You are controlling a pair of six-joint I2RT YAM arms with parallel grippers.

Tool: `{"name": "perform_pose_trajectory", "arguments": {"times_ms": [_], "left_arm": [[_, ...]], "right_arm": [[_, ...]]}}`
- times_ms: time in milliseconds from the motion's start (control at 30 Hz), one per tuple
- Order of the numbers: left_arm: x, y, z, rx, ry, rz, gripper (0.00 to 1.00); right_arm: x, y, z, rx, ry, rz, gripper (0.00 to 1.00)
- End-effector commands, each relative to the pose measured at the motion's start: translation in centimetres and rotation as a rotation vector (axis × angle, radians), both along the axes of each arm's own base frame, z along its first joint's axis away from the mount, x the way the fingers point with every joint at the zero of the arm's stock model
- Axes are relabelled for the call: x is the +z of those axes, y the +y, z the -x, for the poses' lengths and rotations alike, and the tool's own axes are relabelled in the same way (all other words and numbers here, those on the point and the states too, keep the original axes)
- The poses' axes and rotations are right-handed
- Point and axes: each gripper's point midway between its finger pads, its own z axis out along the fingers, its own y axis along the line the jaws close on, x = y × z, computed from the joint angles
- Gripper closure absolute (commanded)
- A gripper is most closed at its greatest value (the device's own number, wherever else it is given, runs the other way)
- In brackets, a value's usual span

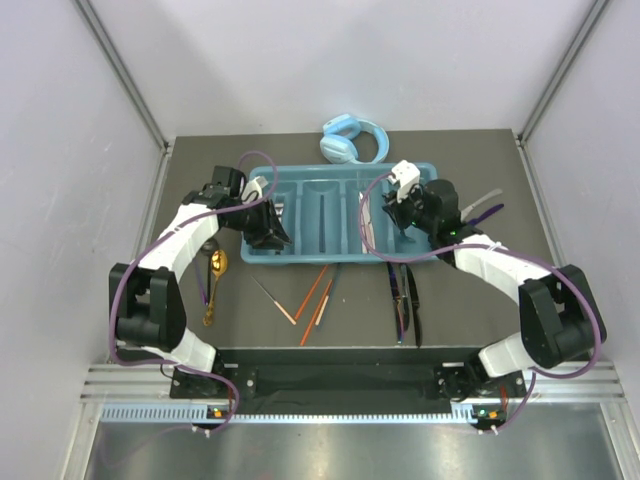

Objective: Sort the eating utensils into containers
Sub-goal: Place the spoon in the storage box.

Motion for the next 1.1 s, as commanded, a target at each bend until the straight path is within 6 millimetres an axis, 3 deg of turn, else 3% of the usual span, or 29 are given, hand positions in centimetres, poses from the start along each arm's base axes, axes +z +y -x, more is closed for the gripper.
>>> {"name": "perform_pose_trajectory", "arguments": {"times_ms": [0,167,200,267,300,367,400,467,500,567,600,800,1067], "left_arm": [[1.4,0.0,-0.7,-0.007,-0.049,-0.002,0.62],[1.5,0.2,-0.6,-0.005,-0.055,-0.011,0.62],[1.5,0.2,-0.6,-0.003,-0.055,-0.013,0.62],[1.4,0.3,-0.6,-0.003,-0.054,-0.017,0.62],[1.4,0.3,-0.6,-0.004,-0.054,-0.016,0.62],[1.4,0.3,-0.6,-0.004,-0.054,-0.016,0.62],[1.5,0.3,-0.6,-0.004,-0.052,-0.016,0.62],[1.6,0.3,-0.6,-0.004,-0.059,-0.018,0.62],[1.6,0.3,-0.6,-0.003,-0.058,-0.020,0.62],[1.5,0.4,-0.5,-0.001,-0.059,-0.024,0.62],[1.5,0.4,-0.5,-0.001,-0.054,-0.023,0.62],[1.0,0.2,-0.6,-0.005,-0.040,-0.017,0.62],[1.0,0.2,-0.7,-0.005,-0.044,-0.016,0.63]], "right_arm": [[-2.6,0.2,1.7,-0.009,0.111,-0.011,1.00],[-0.2,0.0,-0.5,-0.011,-0.019,0.058,1.00],[0.9,0.0,-1.5,-0.011,-0.057,0.073,1.00],[1.0,0.2,-2.6,0.003,-0.077,0.113,1.00],[2.5,0.5,-3.7,0.009,-0.124,0.127,1.00],[2.3,0.7,-5.1,0.010,-0.127,0.150,1.00],[3.8,0.7,-6.2,0.007,-0.153,0.149,1.00],[3.7,0.8,-7.4,0.005,-0.154,0.182,1.00],[5.2,1.0,-8.3,0.009,-0.192,0.197,1.00],[5.2,0.4,-9.4,-0.016,-0.204,0.244,1.00],[6.4,0.5,-10.0,-0.021,-0.237,0.259,1.00],[7.0,0.0,-11.5,-0.024,-0.223,0.302,1.00],[7.7,-1.1,-9.6,-0.121,-0.045,0.170,1.00]]}}
